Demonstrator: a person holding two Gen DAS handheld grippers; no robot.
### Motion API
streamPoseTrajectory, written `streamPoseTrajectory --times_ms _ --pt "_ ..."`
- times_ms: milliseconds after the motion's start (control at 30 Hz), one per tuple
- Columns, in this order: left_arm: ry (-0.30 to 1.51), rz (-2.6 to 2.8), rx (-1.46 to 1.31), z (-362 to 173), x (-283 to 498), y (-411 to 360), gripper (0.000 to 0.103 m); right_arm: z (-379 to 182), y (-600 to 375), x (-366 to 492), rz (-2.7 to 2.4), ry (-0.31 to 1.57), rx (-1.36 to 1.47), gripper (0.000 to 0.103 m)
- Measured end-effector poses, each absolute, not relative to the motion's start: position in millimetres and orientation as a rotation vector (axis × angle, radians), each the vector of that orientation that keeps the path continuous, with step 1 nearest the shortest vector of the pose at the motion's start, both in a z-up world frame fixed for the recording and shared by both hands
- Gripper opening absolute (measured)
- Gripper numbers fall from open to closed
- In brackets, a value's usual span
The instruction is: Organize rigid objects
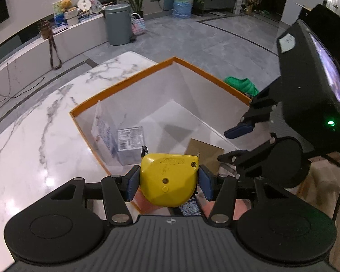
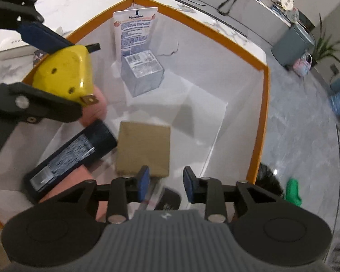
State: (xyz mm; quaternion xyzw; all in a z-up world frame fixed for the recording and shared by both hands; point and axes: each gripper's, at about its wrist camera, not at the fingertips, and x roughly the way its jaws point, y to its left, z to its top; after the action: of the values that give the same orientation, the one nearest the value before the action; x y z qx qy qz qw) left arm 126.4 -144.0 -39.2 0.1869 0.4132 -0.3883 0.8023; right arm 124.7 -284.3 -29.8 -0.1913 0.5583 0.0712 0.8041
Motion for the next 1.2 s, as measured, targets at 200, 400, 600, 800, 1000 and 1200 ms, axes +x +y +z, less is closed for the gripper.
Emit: streamPoseTrajectory --times_ms 200,400,600,800,1000,1200 --pt "0.888 -0.822 0.402 -41 132 -145 0.062 -34 -279 139 0.158 1.162 -0.568 0.03" --pt "0.884 -0.831 0.392 -39 134 -148 0.062 -45 -276 136 0.241 1.185 -0.767 0.027" --pt "0.881 -0.827 0.396 -41 136 -149 0.062 -44 -279 130 0.332 1.215 -0.703 0.014" --pt "0.877 -0.825 0.39 -40 137 -150 0.062 -41 -282 129 0.37 1.282 -0.58 0.001" --pt "0.864 -0.833 0.398 -38 134 -152 0.062 -41 -280 121 0.339 1.289 -0.556 0.008" --pt "0.843 -0.803 0.377 -32 139 -147 0.062 -10 -263 111 0.366 1.126 -0.502 0.024"
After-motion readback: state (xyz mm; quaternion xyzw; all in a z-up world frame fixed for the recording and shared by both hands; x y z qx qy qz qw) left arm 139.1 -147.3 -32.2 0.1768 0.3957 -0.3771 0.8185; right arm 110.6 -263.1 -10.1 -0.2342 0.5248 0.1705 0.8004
